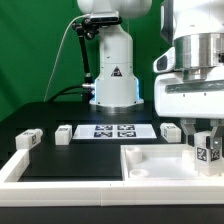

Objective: Assemble one leg

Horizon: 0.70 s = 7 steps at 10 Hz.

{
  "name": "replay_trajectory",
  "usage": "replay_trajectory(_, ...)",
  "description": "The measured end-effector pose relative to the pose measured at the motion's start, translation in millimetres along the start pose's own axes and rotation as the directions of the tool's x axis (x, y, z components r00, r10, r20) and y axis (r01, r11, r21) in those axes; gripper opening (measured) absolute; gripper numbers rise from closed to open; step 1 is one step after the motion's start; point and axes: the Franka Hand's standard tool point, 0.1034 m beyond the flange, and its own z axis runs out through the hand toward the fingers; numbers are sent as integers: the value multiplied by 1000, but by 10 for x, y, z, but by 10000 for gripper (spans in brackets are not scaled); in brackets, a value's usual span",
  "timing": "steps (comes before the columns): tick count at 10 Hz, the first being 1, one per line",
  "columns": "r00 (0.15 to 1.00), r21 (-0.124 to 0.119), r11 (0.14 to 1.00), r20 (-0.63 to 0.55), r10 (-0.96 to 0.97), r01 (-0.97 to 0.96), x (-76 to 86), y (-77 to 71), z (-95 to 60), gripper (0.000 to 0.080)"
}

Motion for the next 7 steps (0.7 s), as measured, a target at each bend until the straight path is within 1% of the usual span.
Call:
replay_trajectory(1, 996, 9, 996, -1, 92, -92, -2, -4, 5, 304)
replay_trajectory(2, 971, 10, 971, 11, 238, -239, 4, 7, 0, 304)
replay_trajectory(3, 939, 0, 939, 26, 343, -343, 1, 19, -3, 307)
replay_trajectory(6, 872, -16, 873, 36, 488, -488, -2, 33, -2, 307)
replay_trajectory(7, 841, -25, 842, 36, 540, -539, -7, 32, -1, 307)
